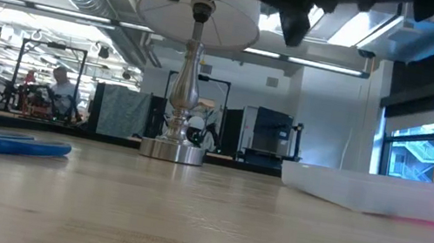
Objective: Pick & place school supplies into a supply box
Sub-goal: Put the yellow pen into the supply box
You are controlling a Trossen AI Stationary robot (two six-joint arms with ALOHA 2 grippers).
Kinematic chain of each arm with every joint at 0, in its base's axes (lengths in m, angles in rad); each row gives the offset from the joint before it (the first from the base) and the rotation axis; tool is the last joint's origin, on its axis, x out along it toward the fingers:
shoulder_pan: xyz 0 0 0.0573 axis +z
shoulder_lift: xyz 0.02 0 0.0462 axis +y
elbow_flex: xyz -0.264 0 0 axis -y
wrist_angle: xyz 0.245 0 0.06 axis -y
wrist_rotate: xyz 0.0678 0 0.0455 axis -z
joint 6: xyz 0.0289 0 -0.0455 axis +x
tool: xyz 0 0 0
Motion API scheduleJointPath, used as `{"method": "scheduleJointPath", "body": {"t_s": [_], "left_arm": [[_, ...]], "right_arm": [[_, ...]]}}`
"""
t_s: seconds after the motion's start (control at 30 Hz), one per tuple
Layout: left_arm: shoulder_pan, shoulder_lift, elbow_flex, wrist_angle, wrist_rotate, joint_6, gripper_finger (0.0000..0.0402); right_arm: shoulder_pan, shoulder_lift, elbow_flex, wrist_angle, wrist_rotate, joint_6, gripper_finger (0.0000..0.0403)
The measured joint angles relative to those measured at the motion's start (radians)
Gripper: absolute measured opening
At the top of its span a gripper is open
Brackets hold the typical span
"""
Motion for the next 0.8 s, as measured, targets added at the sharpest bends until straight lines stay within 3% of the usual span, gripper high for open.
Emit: {"method": "scheduleJointPath", "body": {"t_s": [0.17,0.47,0.7,0.8], "left_arm": [[0.000,-0.026,0.000,-0.200,-0.006,-0.106,0.0148],[-0.003,-0.033,0.000,-0.479,0.006,-0.345,0.0146],[-0.003,-0.033,0.000,-0.517,0.006,-0.404,0.0146],[-0.003,-0.033,0.000,-0.517,0.005,-0.404,0.0146]], "right_arm": [[-0.005,-0.030,0.000,-0.168,0.043,0.124,0.0074],[-0.049,-0.093,0.000,-0.682,0.061,0.428,0.0075],[-0.095,-0.081,-0.001,-1.068,0.078,0.701,0.0077],[-0.095,-0.082,-0.001,-1.137,0.104,0.788,0.0077]]}}
